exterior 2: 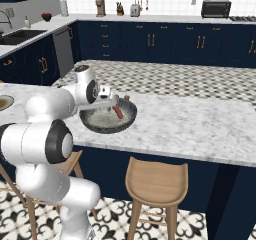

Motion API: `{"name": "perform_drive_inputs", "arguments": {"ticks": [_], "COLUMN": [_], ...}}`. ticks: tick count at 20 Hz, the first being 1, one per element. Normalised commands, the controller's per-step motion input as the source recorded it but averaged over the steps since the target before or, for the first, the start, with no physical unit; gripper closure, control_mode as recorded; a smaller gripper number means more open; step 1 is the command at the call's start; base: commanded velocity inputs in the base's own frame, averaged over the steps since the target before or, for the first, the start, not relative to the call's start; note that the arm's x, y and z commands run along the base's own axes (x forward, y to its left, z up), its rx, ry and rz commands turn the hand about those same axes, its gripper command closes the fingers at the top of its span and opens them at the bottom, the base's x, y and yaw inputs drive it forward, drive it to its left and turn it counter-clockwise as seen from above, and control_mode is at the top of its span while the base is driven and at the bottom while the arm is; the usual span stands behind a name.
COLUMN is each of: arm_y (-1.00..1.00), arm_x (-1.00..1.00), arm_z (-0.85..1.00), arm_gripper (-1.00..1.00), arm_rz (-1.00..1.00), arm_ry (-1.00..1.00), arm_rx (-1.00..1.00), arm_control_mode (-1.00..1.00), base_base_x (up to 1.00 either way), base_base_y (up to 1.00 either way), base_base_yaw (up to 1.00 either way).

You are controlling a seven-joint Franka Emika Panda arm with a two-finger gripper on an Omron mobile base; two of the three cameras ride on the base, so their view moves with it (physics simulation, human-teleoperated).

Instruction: Place one bun and one sausage from the bowl on each plate.

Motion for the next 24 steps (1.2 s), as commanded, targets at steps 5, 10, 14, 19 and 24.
{"name": "perform_drive_inputs", "arguments": {"ticks": [5, 10, 14, 19, 24], "arm_y": [0.00, -0.06, -0.01, -0.04, -0.07], "arm_x": [1.00, 0.91, 0.76, 0.52, 0.44], "arm_z": [-0.39, -0.81, -0.45, 0.07, 0.00], "arm_gripper": [-1.00, -1.00, -1.00, -1.00, -1.00], "arm_rz": [0.11, 0.16, 0.06, 0.00, 0.00], "arm_ry": [-0.21, -0.29, -0.03, 0.31, 0.27], "arm_rx": [0.00, 0.00, -0.04, -0.01, -0.02], "arm_control_mode": [-1.00, -1.00, -1.00, -1.00, -1.00], "base_base_x": [0.00, 0.00, 0.00, 0.00, 0.00], "base_base_y": [0.00, 0.00, 0.00, 0.00, 0.00], "base_base_yaw": [0.00, 0.00, 0.00, 0.00, 0.00]}}
